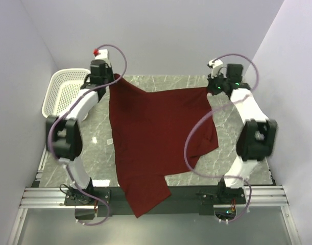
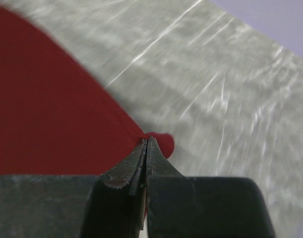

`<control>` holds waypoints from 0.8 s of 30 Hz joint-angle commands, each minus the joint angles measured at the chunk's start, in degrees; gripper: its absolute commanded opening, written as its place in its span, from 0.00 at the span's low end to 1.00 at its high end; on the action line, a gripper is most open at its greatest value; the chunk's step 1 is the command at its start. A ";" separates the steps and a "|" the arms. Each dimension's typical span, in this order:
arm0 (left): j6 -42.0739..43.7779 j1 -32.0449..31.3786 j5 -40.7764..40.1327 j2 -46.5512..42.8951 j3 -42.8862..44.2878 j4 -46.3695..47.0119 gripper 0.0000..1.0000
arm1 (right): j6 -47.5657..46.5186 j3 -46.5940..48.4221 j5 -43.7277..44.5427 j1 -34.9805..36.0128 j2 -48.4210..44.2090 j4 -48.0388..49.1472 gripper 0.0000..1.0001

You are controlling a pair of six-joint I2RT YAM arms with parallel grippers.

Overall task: Fold and stack the t-shirts
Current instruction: Flatten the tshirt out

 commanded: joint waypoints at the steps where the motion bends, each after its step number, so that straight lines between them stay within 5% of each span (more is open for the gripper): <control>1: -1.69 -0.68 3.25 -20.17 -3.74 5.46 0.00 | -3.76 -1.83 -4.69 -0.68 -22.38 -4.20 0.00; 5: -4.60 -0.77 5.00 -41.50 -6.14 6.88 0.01 | -4.12 2.46 -2.85 -0.95 -38.04 -12.37 0.00; 11: -9.96 -0.94 12.20 -57.36 0.53 5.12 0.01 | 0.88 17.39 2.07 -1.21 -52.64 -16.77 0.00; 18: -9.70 -1.29 11.61 -62.13 13.01 2.22 0.01 | 6.42 37.95 6.82 -1.30 -53.01 -21.00 0.00; 24: -9.35 -1.38 10.81 -62.23 11.98 1.08 0.01 | 5.11 37.12 9.28 -1.91 -53.18 -20.39 0.00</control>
